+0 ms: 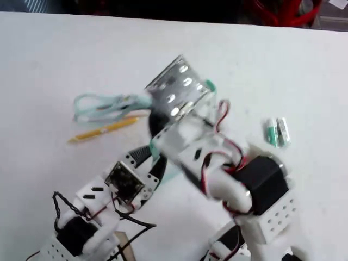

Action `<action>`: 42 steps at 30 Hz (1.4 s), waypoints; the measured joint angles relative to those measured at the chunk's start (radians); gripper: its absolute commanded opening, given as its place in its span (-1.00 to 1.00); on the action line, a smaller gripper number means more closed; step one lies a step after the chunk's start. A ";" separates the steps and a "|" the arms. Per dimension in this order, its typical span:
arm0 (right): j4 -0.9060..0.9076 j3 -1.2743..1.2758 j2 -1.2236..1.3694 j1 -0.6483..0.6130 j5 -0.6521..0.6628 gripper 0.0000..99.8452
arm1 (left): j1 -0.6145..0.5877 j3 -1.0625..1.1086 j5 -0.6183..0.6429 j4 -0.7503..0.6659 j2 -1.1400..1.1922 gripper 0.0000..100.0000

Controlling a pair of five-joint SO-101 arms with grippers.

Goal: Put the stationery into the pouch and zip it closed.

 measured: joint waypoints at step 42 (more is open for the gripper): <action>0.057 -0.213 0.242 0.057 -0.060 -0.96 | -0.072 0.008 0.000 0.002 0.005 -0.95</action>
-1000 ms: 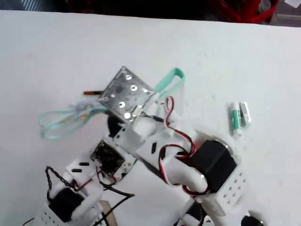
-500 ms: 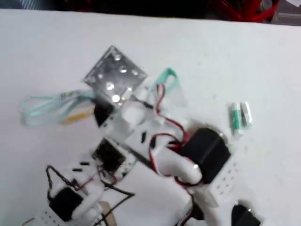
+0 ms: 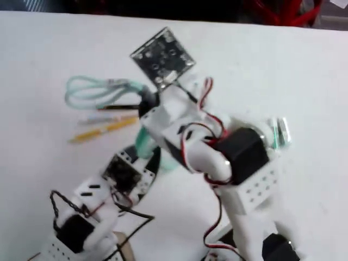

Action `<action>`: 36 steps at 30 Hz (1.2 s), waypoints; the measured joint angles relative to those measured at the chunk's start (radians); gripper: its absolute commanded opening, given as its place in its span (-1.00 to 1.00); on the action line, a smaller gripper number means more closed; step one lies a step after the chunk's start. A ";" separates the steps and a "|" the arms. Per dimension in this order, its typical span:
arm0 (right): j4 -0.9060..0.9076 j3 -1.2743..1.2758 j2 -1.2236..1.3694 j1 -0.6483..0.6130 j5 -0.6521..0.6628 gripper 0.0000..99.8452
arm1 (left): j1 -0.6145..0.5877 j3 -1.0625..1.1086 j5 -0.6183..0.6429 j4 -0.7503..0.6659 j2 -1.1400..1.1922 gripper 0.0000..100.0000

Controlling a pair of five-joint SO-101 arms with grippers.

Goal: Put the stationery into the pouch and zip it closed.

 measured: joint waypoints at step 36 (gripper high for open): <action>0.051 0.054 0.026 0.180 -0.002 -0.96 | 0.109 0.186 0.040 -0.404 0.015 -0.89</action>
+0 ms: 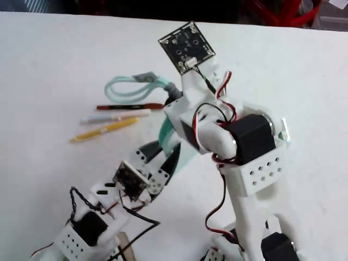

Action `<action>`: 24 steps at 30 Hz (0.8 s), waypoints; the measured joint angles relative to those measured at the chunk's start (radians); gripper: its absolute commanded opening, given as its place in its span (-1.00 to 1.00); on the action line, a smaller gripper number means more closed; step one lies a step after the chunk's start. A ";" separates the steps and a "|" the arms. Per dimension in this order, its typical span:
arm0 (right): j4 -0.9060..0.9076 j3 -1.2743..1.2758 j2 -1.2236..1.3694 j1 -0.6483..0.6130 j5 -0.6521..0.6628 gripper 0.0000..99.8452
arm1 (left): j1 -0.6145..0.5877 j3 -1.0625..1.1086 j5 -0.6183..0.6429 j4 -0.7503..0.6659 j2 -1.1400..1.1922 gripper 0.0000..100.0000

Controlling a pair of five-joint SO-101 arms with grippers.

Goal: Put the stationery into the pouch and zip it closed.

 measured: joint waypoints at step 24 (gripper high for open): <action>0.011 -0.153 0.031 -0.244 0.206 -0.18 | -0.104 -0.058 -0.008 0.141 -0.003 -0.95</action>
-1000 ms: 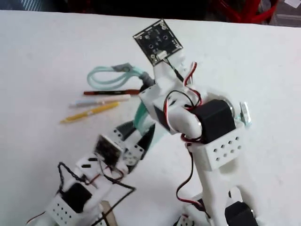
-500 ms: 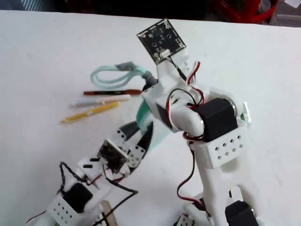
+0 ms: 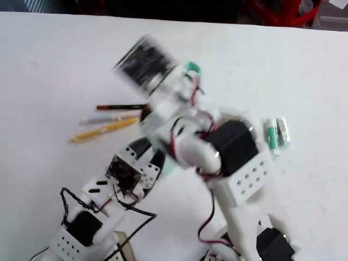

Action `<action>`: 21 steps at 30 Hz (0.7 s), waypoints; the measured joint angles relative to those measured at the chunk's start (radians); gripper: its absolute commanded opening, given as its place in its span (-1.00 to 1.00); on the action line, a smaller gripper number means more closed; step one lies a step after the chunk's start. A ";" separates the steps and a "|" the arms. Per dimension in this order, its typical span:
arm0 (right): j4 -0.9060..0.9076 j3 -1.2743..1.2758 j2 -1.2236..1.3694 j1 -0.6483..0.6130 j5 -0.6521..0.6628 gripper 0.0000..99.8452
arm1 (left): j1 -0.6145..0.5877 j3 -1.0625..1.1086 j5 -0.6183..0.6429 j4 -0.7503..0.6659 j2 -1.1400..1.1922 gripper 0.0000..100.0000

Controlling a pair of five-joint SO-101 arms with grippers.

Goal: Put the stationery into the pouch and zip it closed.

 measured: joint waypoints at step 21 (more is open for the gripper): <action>-0.012 -0.017 0.247 1.099 0.167 -0.69 | -0.031 0.002 -0.020 0.006 -0.002 -0.95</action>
